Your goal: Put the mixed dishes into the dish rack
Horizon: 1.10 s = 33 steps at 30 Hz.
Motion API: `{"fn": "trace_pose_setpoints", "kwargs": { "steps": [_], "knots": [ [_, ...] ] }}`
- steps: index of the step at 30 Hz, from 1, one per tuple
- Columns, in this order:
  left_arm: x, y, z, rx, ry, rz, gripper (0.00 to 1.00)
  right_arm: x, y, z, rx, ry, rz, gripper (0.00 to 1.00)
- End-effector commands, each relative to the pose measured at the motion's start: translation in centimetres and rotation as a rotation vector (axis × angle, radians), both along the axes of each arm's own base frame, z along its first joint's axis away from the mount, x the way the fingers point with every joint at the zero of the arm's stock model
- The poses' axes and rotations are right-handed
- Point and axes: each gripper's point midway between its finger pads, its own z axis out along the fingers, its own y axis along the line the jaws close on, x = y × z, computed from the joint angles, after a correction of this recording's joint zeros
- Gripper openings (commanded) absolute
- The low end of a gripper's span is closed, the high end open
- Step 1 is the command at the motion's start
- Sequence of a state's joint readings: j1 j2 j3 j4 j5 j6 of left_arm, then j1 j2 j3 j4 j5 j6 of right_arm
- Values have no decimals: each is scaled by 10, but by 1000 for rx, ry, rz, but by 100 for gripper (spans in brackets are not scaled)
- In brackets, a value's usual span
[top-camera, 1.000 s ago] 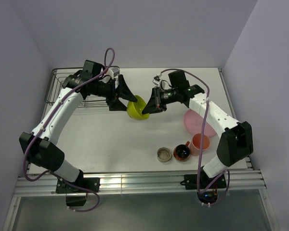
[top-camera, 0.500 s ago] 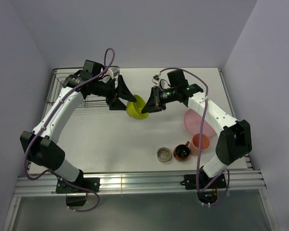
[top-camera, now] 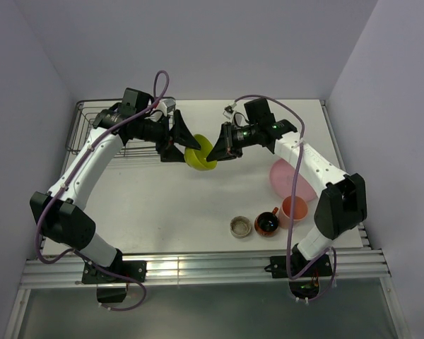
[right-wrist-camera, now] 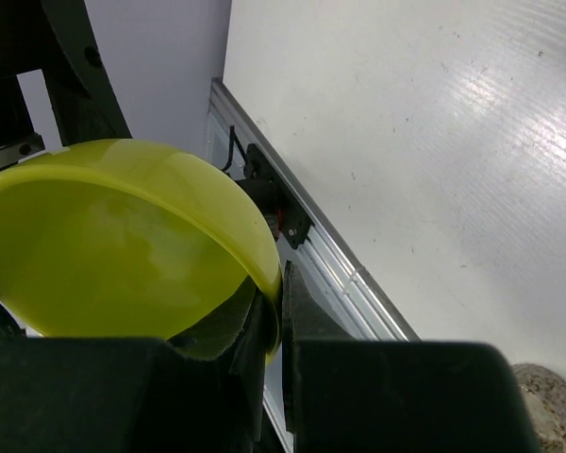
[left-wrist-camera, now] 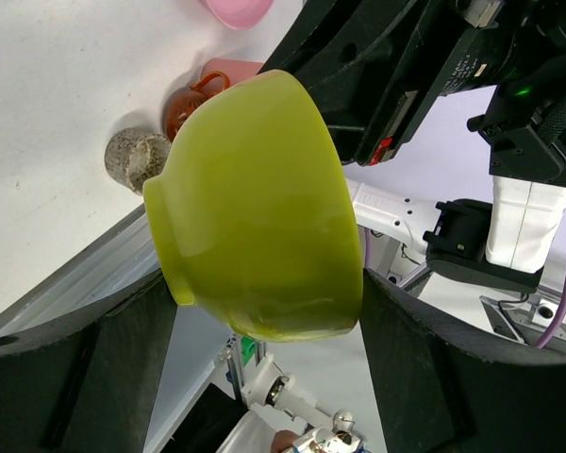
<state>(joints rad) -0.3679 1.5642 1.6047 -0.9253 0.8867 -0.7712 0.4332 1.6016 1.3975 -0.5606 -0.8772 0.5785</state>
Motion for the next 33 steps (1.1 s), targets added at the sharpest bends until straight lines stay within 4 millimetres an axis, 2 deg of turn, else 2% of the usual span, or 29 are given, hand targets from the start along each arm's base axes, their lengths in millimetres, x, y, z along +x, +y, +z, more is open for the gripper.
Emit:
{"fn": "trace_pose_setpoints", "kwargs": {
  "steps": [1, 8, 14, 17, 18, 20, 21, 23, 24, 27, 28, 33],
  "knots": [
    [-4, -2, 8, -33, -34, -36, 80, 8, 7, 21, 25, -81, 9, 0],
    [-1, 0, 7, -28, -30, -23, 71, 5, 4, 11, -7, -74, 10, 0],
    [2, 1, 5, -21, -27, -17, 61, 4, 5, 10, -28, -86, 23, 0],
    [3, 0, 3, -25, -21, -20, 47, 3, 6, 10, -25, -83, 31, 0],
    [3, 0, 3, -28, -22, -22, 37, 4, 6, 10, -29, -87, 32, 0],
    [4, 0, 1, -24, -23, -21, 26, 4, 6, 10, -36, -86, 35, 0],
    [4, 0, 1, -23, -21, -22, 15, 5, 5, 9, -43, -91, 32, 0],
    [4, 0, -2, -11, -12, -21, 10, 5, 5, 11, -44, -94, 32, 0],
    [5, 1, -2, -6, -13, -19, 1, 7, 5, 11, -45, -96, 32, 0],
    [7, 2, -3, 9, -25, -12, 0, 9, 6, 13, -51, -104, 28, 0],
    [7, 2, -3, 10, -27, -10, 0, 10, 6, 13, -56, -106, 26, 5],
    [9, 3, -1, 26, -45, 1, 0, 11, 6, 15, -55, -113, 29, 17]
  ]
}}
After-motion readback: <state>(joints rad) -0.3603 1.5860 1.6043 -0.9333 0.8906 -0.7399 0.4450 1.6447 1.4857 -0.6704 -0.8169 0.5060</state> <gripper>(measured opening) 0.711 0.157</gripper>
